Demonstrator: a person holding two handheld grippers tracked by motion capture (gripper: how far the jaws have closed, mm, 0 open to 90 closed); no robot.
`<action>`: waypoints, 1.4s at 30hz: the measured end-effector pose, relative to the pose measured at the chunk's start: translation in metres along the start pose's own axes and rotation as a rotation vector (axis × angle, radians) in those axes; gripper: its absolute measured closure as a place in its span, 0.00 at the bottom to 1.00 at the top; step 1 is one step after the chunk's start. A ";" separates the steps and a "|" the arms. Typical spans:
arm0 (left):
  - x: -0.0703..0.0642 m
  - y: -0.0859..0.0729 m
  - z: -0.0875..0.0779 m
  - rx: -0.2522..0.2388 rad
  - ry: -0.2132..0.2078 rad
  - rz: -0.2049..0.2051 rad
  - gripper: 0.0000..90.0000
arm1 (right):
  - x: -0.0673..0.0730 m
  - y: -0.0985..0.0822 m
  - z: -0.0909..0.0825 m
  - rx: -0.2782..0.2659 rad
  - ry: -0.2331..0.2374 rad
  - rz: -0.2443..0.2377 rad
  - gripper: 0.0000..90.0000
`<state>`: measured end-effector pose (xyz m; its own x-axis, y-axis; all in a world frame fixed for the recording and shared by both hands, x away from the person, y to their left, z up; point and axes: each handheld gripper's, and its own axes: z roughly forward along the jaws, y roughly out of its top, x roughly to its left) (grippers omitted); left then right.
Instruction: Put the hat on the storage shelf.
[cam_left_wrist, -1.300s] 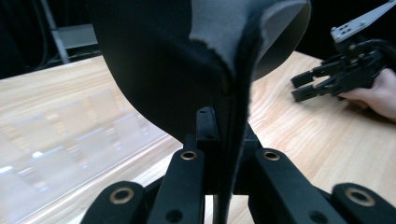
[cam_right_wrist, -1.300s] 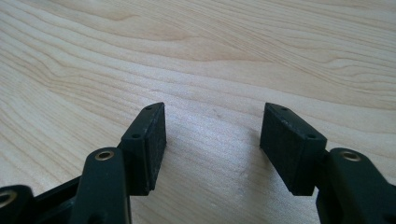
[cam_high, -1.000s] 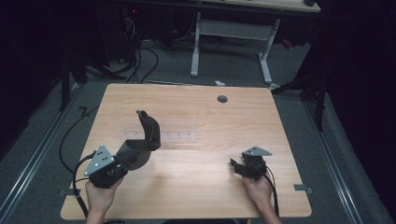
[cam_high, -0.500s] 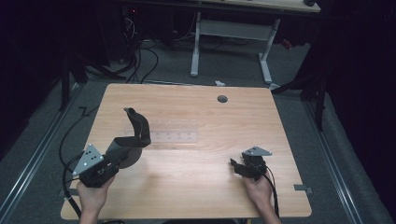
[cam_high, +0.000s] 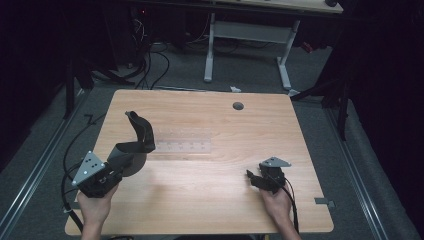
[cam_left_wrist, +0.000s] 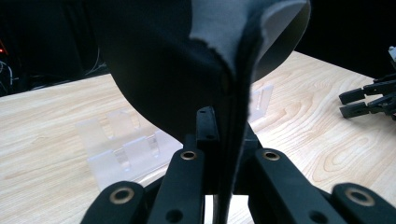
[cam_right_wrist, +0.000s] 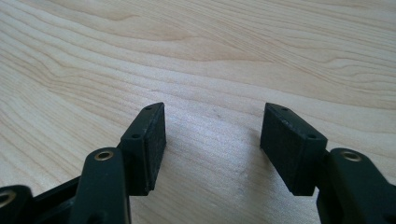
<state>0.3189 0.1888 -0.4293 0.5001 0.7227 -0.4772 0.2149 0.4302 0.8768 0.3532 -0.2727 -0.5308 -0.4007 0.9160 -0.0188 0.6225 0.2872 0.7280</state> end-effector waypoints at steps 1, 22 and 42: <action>0.001 0.001 0.001 -0.001 0.000 -0.002 0.96 | 0.000 0.000 0.000 0.000 0.000 0.000 0.45; 0.020 0.026 0.029 -0.039 0.065 0.033 0.96 | 0.000 0.000 0.000 0.000 0.004 0.006 0.45; 0.052 0.029 0.069 -0.048 0.108 0.078 0.96 | 0.000 0.000 0.000 0.000 0.003 0.005 0.45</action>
<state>0.4085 0.2013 -0.4249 0.4203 0.8076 -0.4137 0.1370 0.3942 0.9087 0.3538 -0.2730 -0.5309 -0.3995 0.9166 -0.0134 0.6241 0.2827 0.7284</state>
